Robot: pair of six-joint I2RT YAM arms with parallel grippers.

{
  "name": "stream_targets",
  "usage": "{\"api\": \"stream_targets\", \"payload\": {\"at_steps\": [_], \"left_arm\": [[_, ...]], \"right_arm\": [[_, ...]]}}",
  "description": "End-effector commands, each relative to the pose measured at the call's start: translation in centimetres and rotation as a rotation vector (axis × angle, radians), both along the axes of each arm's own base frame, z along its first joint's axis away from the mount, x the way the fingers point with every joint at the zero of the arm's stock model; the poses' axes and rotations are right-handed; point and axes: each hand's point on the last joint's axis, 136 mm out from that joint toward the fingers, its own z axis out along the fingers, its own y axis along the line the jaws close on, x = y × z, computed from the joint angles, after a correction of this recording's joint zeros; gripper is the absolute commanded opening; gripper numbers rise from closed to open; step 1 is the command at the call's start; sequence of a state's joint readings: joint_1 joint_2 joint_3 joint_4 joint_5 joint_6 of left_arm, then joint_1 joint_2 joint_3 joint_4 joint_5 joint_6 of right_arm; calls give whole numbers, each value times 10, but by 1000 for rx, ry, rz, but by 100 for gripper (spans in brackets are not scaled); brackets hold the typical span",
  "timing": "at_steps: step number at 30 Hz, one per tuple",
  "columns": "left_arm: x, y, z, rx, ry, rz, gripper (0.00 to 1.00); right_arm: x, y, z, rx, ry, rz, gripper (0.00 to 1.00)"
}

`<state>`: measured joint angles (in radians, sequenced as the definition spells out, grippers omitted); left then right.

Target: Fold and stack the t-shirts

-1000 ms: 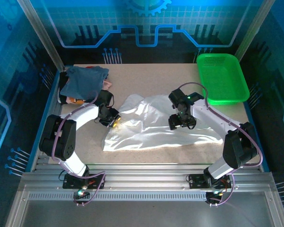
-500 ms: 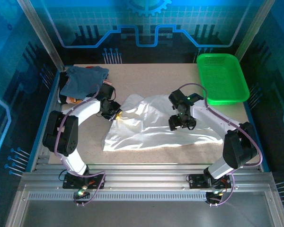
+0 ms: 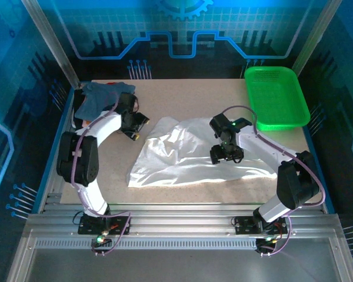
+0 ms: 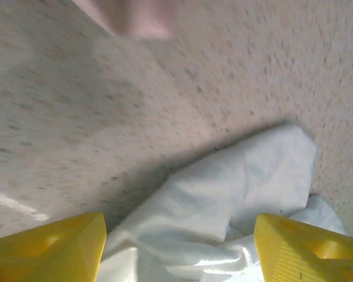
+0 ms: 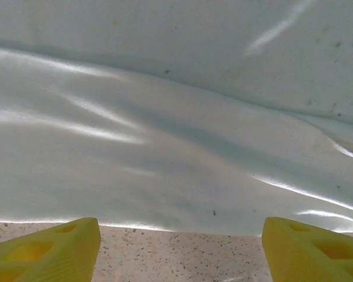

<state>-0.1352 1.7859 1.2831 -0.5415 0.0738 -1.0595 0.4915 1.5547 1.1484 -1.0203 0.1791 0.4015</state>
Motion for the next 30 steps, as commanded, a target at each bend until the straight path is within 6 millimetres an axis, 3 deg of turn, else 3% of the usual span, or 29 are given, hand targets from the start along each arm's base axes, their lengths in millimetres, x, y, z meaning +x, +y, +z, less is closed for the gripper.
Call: {"api": "stream_targets", "payload": {"at_steps": [1,4,7,12,15,20,26,30], "left_arm": [[-26,16,28,52,-15,-34,70],[-50,-9,34,-11,-15,-121,70],[-80,-41,21,-81,22,-212,64],[-116,-68,-40,-189,134,-225,43],[-129,-61,-71,-186,194,-181,36],[-162,-31,-95,-128,291,-109,34],[-213,9,-94,-68,348,-12,33],[-220,11,-86,-85,311,48,37]], "right_arm": [[-7,-12,2,-17,1,-59,75],[-8,-19,-1,22,9,-136,75],[-6,-28,-11,88,32,-242,74],[-6,-47,-43,120,95,-402,69],[-7,-51,-52,77,127,-405,68],[-24,-71,-67,-60,197,-430,67],[-37,-83,-72,-135,221,-401,68],[-31,-79,-74,-112,230,-357,69]]}}
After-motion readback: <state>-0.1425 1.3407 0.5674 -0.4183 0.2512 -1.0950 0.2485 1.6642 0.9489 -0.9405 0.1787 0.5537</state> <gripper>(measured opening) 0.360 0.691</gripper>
